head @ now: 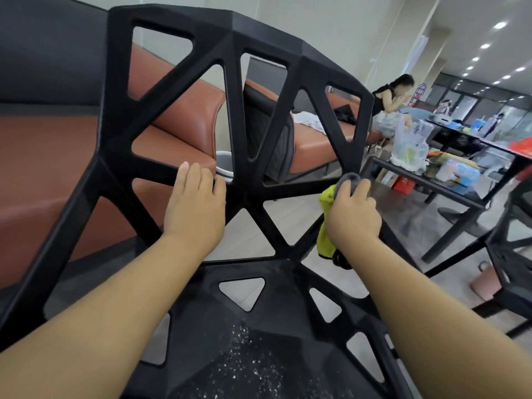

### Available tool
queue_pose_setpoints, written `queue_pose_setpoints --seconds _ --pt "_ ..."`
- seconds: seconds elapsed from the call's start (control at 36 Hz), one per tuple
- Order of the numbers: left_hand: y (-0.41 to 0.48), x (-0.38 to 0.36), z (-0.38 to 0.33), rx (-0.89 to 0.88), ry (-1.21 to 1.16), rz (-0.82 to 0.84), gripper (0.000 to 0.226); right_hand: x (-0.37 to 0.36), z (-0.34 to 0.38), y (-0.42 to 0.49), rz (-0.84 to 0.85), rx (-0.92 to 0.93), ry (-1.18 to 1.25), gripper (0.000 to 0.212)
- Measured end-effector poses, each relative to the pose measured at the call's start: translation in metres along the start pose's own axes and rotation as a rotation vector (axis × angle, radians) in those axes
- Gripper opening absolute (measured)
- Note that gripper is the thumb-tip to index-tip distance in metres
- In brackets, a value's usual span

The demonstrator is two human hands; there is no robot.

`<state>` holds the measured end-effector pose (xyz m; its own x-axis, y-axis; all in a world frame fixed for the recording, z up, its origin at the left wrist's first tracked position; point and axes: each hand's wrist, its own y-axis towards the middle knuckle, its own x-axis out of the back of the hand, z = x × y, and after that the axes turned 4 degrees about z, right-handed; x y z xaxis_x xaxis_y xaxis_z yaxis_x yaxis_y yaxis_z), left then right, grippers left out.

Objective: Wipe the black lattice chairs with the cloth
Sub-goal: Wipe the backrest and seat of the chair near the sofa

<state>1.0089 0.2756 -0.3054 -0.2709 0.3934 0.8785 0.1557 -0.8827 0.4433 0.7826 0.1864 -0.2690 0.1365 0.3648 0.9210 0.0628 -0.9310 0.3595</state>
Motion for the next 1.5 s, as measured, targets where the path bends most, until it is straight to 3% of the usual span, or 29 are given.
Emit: queue_pose_setpoints --seconds 0.19,0.44,0.72,0.92,1.06,1.19,1.5 --pt "-0.005 0.004 0.006 -0.034 -0.051 -0.016 0.062 -0.021 0.012 -0.030 0.157 0.102 -0.107 0.061" --pt "-0.028 0.027 0.017 -0.088 -0.064 0.183 0.075 -0.039 0.037 -0.069 0.379 0.225 -0.009 0.050" --pt "-0.080 0.064 0.054 0.016 -0.276 0.326 0.028 -0.028 0.042 -0.072 0.507 0.283 0.071 0.035" --pt "-0.115 0.082 0.085 -0.016 -0.346 0.047 0.014 -0.021 0.050 -0.087 0.402 0.423 0.280 0.041" --pt "-0.138 0.074 0.094 0.089 -0.345 -0.181 0.033 -0.011 0.066 -0.093 0.305 0.520 0.469 0.049" --pt "-0.135 0.072 0.096 0.424 -0.519 -0.113 0.023 -0.006 0.085 -0.100 0.215 0.632 0.561 0.050" --pt "-0.098 0.060 0.079 0.481 -0.630 -0.181 0.024 0.010 0.082 -0.078 0.144 0.630 0.654 0.060"
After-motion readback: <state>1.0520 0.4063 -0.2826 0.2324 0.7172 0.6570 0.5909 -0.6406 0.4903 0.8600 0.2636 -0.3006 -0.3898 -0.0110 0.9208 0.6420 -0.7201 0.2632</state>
